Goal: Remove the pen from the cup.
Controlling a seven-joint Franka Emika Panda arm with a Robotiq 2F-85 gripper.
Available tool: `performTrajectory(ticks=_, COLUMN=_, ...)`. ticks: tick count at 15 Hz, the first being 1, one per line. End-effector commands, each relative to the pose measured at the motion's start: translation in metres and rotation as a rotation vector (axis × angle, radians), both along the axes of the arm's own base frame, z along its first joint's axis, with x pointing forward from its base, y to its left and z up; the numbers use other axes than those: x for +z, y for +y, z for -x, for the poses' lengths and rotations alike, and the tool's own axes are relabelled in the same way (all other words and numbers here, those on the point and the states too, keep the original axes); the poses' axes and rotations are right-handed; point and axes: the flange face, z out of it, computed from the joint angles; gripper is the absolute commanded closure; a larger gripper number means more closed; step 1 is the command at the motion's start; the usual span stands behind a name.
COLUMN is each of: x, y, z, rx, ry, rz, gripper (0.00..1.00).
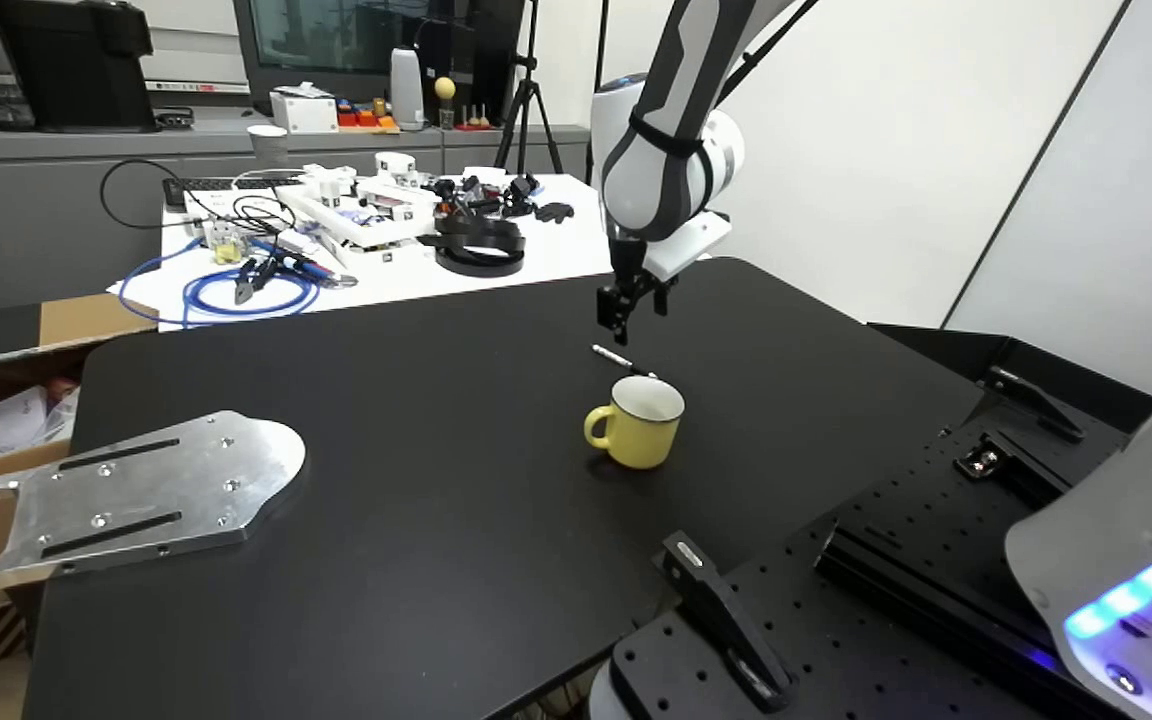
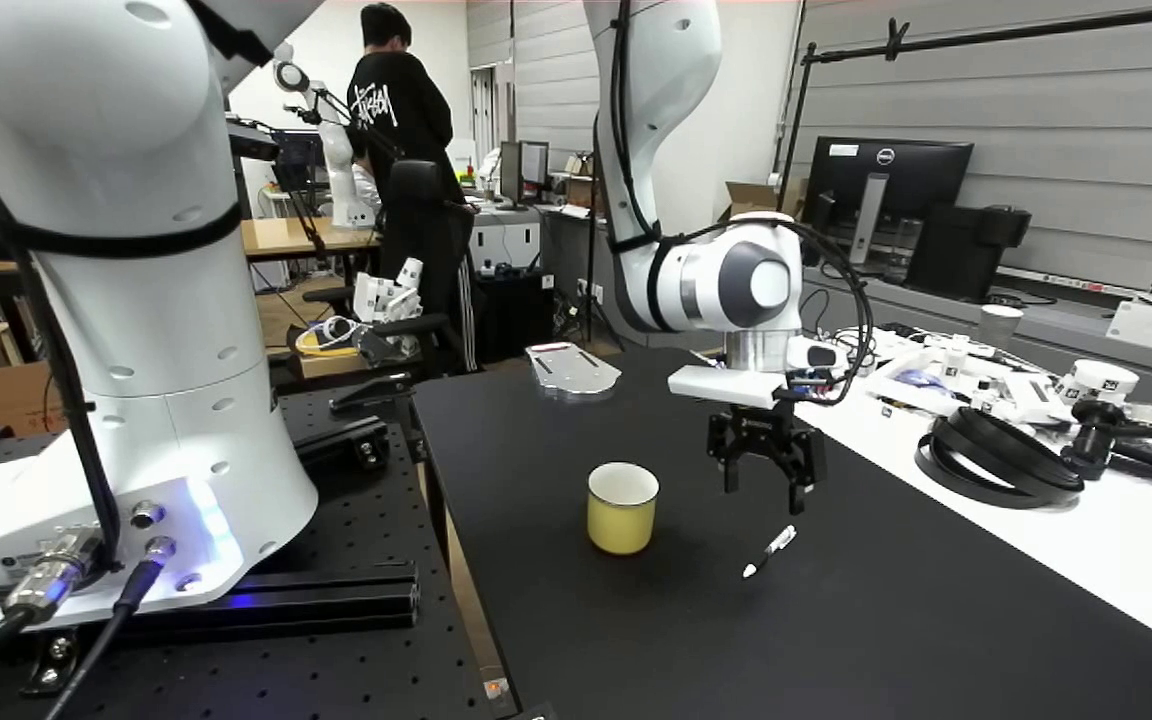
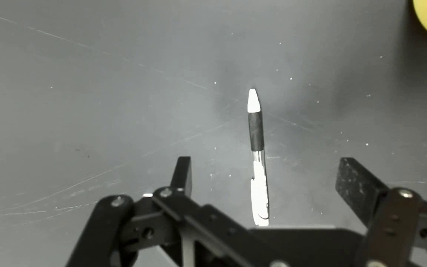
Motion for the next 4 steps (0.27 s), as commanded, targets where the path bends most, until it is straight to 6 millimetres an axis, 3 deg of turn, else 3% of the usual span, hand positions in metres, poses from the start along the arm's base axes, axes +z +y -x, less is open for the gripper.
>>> performTrajectory(ticks=1, x=-0.0006, y=-0.0006, z=0.0003, rx=-0.001, ry=0.003, rz=0.0, gripper=0.0)
performTrajectory(ticks=4, x=-0.0015, y=-0.001, z=0.0018, rx=-0.002, ry=0.007, rz=0.0, gripper=0.0)
